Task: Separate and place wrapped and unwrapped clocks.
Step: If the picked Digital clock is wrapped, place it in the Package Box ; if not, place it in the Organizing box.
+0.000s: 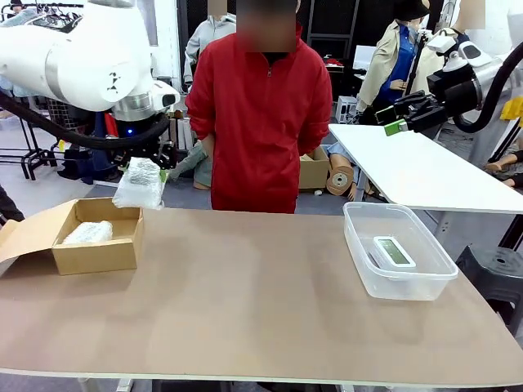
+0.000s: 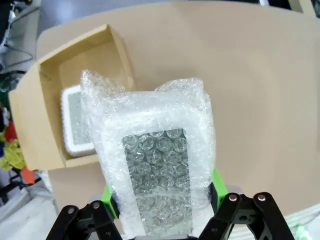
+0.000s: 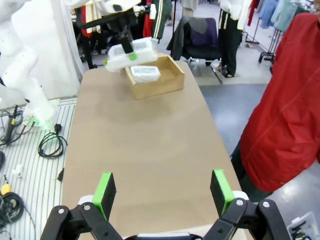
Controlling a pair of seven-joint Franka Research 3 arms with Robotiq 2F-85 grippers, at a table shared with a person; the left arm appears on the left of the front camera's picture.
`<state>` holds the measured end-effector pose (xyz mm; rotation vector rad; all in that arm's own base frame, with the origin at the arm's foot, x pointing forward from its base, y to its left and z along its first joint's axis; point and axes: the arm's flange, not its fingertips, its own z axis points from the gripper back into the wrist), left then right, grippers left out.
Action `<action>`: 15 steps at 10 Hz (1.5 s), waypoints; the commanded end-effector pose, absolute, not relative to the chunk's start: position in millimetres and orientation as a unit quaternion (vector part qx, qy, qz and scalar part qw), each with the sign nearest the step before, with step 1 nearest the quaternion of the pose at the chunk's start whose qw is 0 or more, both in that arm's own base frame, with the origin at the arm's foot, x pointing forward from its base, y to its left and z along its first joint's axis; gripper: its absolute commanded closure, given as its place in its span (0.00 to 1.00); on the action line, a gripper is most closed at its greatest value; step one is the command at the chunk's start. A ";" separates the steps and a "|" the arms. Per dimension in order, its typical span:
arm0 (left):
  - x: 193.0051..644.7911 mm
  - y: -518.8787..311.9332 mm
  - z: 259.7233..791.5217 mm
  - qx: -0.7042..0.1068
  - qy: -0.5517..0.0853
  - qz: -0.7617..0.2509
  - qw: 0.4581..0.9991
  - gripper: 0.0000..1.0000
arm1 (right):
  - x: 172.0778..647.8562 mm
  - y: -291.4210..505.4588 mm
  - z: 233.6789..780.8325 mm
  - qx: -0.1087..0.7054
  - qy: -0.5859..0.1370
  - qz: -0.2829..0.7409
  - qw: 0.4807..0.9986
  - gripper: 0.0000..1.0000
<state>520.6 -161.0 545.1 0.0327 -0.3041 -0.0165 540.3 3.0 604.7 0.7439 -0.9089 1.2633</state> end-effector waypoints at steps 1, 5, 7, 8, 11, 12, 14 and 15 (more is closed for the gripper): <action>542.4 -149.3 541.8 -0.054 -0.160 -0.022 0.985 1.00 | 539.2 2.9 606.3 0.327 -0.403 0.563 0.644 0.00; 584.7 -92.3 516.9 -0.045 -0.178 0.053 0.982 1.00 | 539.2 2.9 606.3 0.327 -0.403 0.563 0.644 0.00; 598.9 -71.9 507.1 -0.003 -0.155 0.051 0.987 1.00 | 539.2 2.9 606.3 0.327 -0.403 0.563 0.644 0.00; 604.8 -63.8 503.8 0.006 -0.142 0.044 0.989 1.00 | 539.2 2.9 606.3 0.327 -0.403 0.563 0.644 0.00; 611.7 -49.4 480.1 0.062 -0.099 0.036 0.992 1.00 | 539.2 2.9 606.3 0.327 -0.403 0.563 0.644 0.00; 612.1 -47.5 472.6 0.078 -0.093 0.055 0.991 1.00 | 539.2 2.9 606.3 0.327 -0.403 0.563 0.644 0.00; 606.5 -47.4 469.2 0.054 -0.096 0.039 0.993 1.00 | 539.2 2.9 606.3 0.327 -0.403 0.563 0.644 0.00; 606.5 -47.4 469.2 0.054 -0.096 0.039 0.993 1.00 | 539.2 2.9 606.3 0.327 -0.403 0.563 0.644 0.00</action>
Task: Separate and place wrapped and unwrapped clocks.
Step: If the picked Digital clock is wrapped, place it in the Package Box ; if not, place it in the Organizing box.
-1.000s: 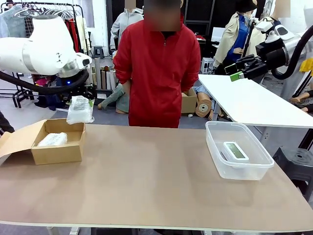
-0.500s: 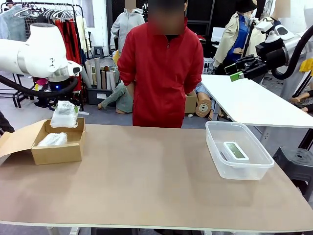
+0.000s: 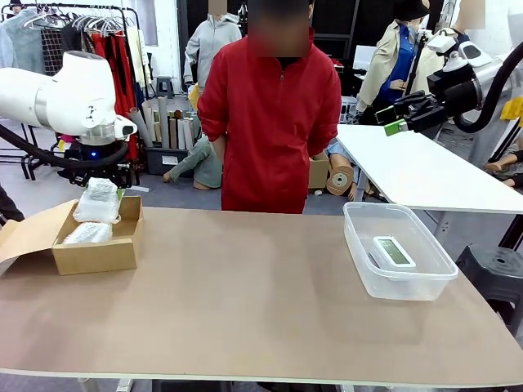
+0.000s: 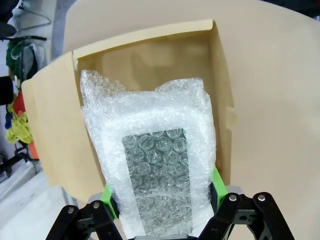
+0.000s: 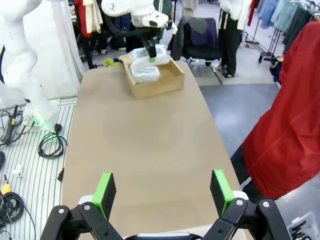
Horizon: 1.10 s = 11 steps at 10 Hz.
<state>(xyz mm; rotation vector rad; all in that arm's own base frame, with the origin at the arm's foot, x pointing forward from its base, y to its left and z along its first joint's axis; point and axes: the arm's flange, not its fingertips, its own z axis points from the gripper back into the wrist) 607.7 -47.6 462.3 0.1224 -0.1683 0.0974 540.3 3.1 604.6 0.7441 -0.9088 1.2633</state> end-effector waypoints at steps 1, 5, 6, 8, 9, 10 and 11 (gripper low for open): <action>606.5 -47.4 469.2 0.054 -0.096 0.039 0.993 1.00 | 539.2 2.9 606.3 0.327 -0.403 0.563 0.644 0.00; 623.0 -50.8 453.9 0.083 -0.075 0.053 0.992 1.00 | 539.2 2.9 606.3 0.327 -0.403 0.563 0.644 0.00; 625.1 -52.9 448.5 0.092 -0.076 0.065 0.991 1.00 | 539.2 2.9 606.3 0.327 -0.403 0.563 0.644 0.00; 630.9 -53.5 439.9 0.110 -0.082 0.083 0.987 1.00 | 539.2 2.9 606.3 0.327 -0.403 0.563 0.644 0.00; 634.6 -53.9 434.5 0.116 -0.083 0.079 0.987 1.00 | 539.2 2.9 606.3 0.327 -0.403 0.563 0.644 0.00; 641.7 -52.7 428.4 0.118 -0.080 0.074 0.987 1.00 | 539.2 2.9 606.3 0.327 -0.403 0.563 0.644 0.00; 645.8 -53.0 424.3 0.116 -0.079 0.071 0.988 1.00 | 539.2 2.9 606.3 0.327 -0.403 0.563 0.644 0.00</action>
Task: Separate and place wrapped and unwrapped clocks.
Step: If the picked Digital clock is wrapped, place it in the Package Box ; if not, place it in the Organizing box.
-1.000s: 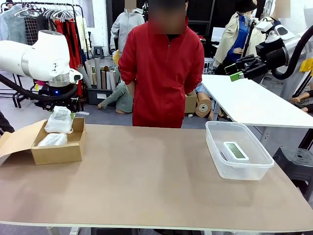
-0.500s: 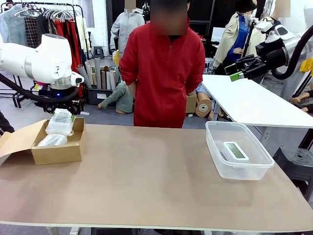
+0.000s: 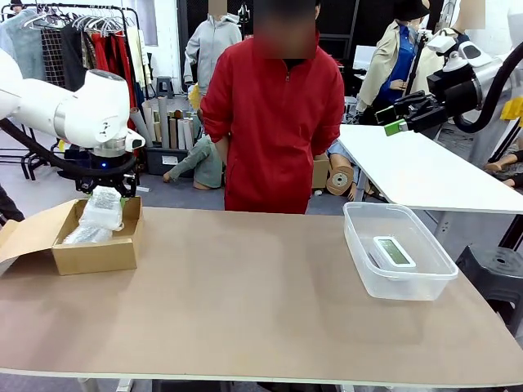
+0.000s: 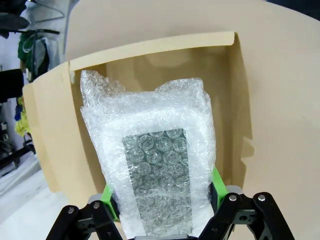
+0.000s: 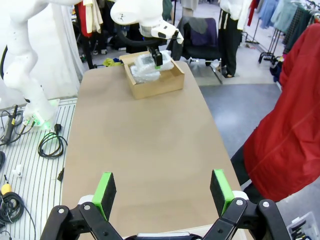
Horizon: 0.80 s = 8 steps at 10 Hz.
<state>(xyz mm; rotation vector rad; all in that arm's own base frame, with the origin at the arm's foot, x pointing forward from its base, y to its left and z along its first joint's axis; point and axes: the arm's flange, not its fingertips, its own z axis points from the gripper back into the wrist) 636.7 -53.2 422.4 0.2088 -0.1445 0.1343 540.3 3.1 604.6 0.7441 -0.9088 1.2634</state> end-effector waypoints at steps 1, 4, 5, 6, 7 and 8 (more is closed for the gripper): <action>647.7 -53.8 420.7 0.114 -0.078 0.070 0.988 1.00 | 539.2 2.9 606.3 0.327 -0.403 0.563 0.644 0.00; 659.4 -51.4 406.6 0.094 -0.075 0.056 0.991 1.00 | 539.2 2.9 606.3 0.327 -0.403 0.563 0.644 0.00; 661.3 -51.6 404.0 0.094 -0.072 0.055 0.991 1.00 | 539.2 2.9 606.3 0.327 -0.403 0.563 0.644 0.00; 662.0 -52.6 399.3 0.094 -0.064 0.058 0.992 1.00 | 539.2 2.9 606.3 0.327 -0.403 0.563 0.644 0.00; 664.3 -51.8 394.8 0.090 -0.056 0.058 0.993 1.00 | 539.2 2.9 606.3 0.327 -0.403 0.563 0.644 0.00; 664.9 -52.0 393.1 0.087 -0.055 0.057 0.993 1.00 | 539.2 2.9 606.3 0.327 -0.403 0.563 0.644 0.00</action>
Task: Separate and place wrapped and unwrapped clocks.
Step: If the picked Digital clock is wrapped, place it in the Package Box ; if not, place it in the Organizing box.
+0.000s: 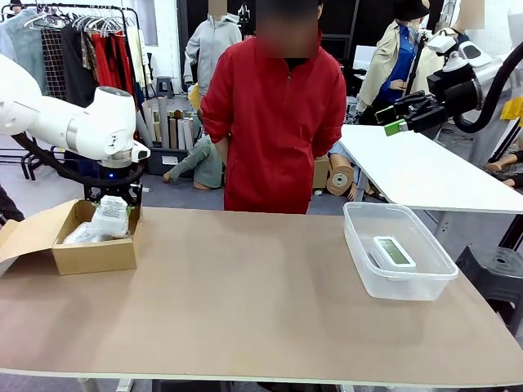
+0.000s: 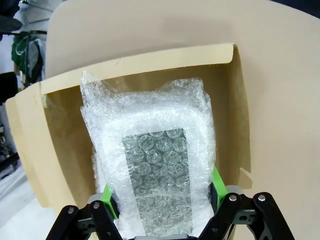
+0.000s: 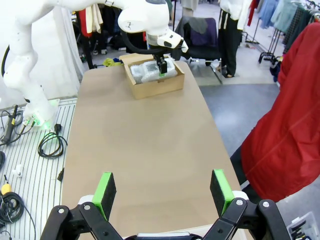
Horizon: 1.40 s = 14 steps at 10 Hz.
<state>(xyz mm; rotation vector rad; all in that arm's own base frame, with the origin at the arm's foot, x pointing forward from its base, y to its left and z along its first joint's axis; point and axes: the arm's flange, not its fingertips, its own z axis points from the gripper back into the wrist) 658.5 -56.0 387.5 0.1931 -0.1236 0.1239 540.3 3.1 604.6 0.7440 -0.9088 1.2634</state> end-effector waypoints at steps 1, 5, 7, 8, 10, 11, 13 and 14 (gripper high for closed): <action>664.5 -53.7 391.4 0.084 -0.055 0.056 0.993 1.00 | 539.2 2.9 606.3 0.327 -0.403 0.563 0.644 0.00; 664.9 -53.3 386.5 0.077 -0.049 0.044 0.995 0.76 | 539.2 2.9 606.3 0.327 -0.403 0.563 0.644 0.00; 662.8 -53.1 387.9 0.074 -0.050 0.043 0.995 0.38 | 539.2 2.9 606.3 0.327 -0.403 0.563 0.644 0.00; 662.1 -53.0 390.6 0.074 -0.052 0.043 0.995 0.19 | 539.2 2.9 606.3 0.327 -0.403 0.563 0.644 0.00; 659.0 -53.3 396.1 0.074 -0.056 0.042 0.995 0.00 | 539.2 2.9 606.3 0.327 -0.403 0.563 0.644 0.00; 657.6 -54.9 397.6 0.075 -0.059 0.043 0.995 0.00 | 539.2 2.9 606.3 0.327 -0.403 0.563 0.644 0.00; 656.7 -54.7 402.9 0.076 -0.066 0.041 0.994 0.00 | 539.2 2.9 606.3 0.327 -0.403 0.563 0.644 0.00; 655.7 -54.6 405.9 0.076 -0.070 0.043 0.994 0.00 | 539.2 2.9 606.3 0.327 -0.403 0.563 0.644 0.00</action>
